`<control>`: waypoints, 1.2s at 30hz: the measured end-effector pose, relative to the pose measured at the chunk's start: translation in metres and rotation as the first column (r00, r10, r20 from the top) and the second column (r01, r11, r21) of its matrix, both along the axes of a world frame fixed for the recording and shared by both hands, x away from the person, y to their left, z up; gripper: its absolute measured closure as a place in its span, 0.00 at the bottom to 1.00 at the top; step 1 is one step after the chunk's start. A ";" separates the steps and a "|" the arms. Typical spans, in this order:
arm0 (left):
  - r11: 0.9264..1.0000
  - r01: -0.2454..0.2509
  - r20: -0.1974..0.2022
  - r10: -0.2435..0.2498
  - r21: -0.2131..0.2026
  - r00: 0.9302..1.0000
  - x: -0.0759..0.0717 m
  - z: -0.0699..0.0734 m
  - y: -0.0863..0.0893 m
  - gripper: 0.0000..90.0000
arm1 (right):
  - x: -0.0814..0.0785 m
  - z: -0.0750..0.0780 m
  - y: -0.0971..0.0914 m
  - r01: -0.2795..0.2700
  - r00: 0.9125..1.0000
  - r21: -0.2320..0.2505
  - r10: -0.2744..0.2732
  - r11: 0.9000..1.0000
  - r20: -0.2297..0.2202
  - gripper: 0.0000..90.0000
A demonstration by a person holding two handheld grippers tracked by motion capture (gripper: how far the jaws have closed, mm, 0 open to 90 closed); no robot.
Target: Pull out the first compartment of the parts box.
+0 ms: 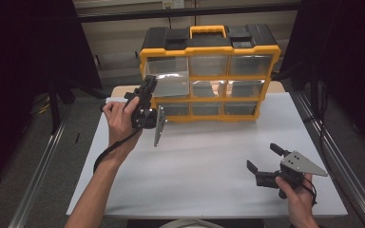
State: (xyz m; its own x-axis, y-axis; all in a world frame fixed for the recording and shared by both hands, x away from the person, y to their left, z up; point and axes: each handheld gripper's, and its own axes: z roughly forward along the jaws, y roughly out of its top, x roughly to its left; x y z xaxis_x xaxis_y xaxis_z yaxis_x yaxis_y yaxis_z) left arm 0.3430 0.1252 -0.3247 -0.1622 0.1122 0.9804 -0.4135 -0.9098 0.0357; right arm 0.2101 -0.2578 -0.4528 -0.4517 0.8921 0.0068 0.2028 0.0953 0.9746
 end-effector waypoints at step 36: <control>1.000 0.016 -0.034 -0.017 -0.027 0.999 0.001 -0.005 0.004 0.85 | -0.001 0.000 0.000 -0.007 1.000 0.002 0.007 1.000 0.006 0.00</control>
